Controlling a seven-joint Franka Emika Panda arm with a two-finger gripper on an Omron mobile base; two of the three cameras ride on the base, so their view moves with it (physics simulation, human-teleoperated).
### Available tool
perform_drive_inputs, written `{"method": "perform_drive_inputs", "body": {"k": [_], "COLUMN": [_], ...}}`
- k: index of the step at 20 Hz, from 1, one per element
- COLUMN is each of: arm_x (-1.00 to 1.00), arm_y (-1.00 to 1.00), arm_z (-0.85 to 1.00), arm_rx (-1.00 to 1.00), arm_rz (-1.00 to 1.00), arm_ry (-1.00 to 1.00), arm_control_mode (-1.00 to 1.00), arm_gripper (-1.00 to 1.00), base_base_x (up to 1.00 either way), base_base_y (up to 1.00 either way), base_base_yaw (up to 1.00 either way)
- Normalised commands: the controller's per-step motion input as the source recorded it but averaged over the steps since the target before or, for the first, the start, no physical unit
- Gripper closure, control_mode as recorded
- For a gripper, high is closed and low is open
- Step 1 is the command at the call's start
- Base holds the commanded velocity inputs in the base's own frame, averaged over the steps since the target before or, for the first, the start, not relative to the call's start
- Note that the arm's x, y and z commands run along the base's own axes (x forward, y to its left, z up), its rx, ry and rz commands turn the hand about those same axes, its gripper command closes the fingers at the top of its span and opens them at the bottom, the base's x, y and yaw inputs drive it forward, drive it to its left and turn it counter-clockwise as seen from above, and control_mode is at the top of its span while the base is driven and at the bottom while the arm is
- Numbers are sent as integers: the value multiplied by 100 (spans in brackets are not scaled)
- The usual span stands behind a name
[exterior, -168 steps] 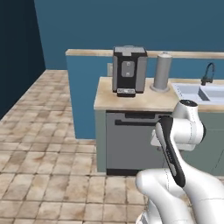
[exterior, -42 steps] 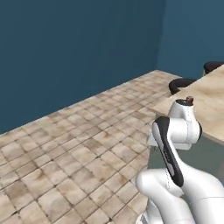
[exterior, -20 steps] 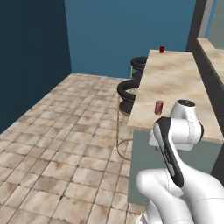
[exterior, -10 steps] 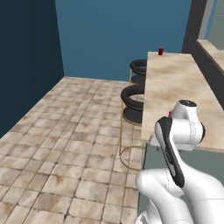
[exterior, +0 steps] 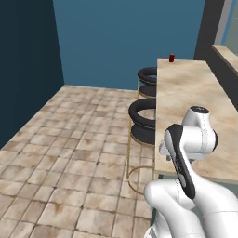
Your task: Four empty soda cans are scattered around the kitchen. Gather all the cans and cluster them next to the stove for recycling.
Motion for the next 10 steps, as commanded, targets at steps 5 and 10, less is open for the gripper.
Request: {"method": "perform_drive_inputs", "body": {"k": [5, 10], "arm_x": [0, 0], "arm_y": [0, 0], "arm_z": [0, 0], "arm_rx": [0, 0], "arm_rz": [0, 0], "arm_ry": [0, 0], "arm_control_mode": [100, 100], "arm_gripper": [-100, -100], "base_base_x": [51, 18], "base_base_y": [3, 8], "base_base_yaw": [-2, -11]}}
